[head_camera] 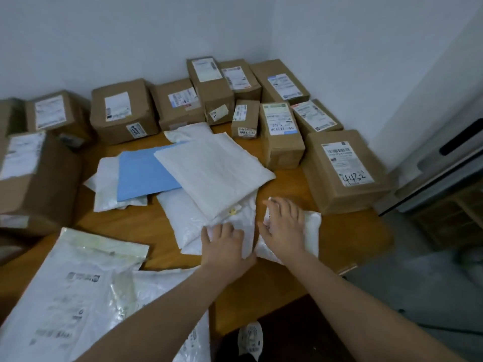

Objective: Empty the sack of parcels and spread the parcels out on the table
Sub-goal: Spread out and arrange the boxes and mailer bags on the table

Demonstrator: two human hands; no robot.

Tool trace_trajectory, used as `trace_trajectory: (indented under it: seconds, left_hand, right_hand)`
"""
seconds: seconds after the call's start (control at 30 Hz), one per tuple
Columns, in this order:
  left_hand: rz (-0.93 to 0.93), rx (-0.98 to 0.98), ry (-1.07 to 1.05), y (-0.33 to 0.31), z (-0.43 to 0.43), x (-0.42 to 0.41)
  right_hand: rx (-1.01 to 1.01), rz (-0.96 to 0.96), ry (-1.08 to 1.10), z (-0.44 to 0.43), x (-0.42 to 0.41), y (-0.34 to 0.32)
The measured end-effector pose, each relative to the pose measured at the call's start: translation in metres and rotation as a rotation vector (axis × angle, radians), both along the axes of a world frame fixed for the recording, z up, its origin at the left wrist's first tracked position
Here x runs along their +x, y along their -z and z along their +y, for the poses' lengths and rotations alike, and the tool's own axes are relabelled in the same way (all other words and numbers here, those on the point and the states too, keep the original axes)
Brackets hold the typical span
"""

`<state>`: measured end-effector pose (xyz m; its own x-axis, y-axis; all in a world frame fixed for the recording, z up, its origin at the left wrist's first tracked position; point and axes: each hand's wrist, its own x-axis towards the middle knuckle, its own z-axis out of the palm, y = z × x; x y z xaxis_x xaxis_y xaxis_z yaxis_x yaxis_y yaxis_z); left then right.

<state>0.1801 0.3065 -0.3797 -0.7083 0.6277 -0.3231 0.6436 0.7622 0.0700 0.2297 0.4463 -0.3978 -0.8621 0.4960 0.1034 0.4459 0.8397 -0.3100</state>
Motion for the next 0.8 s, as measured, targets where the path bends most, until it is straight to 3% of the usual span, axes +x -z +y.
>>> trace_trajectory:
  seconds: [0.13, 0.23, 0.4, 0.5, 0.57, 0.7, 0.8]
  left_hand:
    - [0.292, 0.245, 0.004, -0.004, -0.017, -0.029]
    - [0.365, 0.305, -0.087, 0.0, -0.029, -0.055]
    - [0.118, 0.268, -0.276, 0.004, -0.038, -0.075]
    - [-0.032, 0.154, -0.368, 0.002, -0.037, -0.085]
    - [-0.111, 0.129, -0.391, 0.001, -0.035, -0.093]
    - [-0.161, 0.245, -0.428, 0.007, -0.041, -0.113]
    - [-0.139, 0.184, -0.391, 0.009, -0.048, -0.119]
  right_hand:
    - [-0.068, -0.135, -0.146, 0.0, -0.056, -0.015]
    - [-0.034, -0.258, -0.205, 0.003, -0.087, -0.012]
    - [-0.037, -0.462, -0.272, 0.007, -0.112, -0.003]
    - [-0.006, -0.438, -0.271, 0.009, -0.118, -0.004]
    - [-0.05, -0.302, -0.285, 0.01, -0.12, -0.01]
    - [-0.219, 0.291, -0.169, 0.008, -0.126, -0.035]
    - [-0.394, 0.499, -0.033, 0.015, -0.135, -0.066]
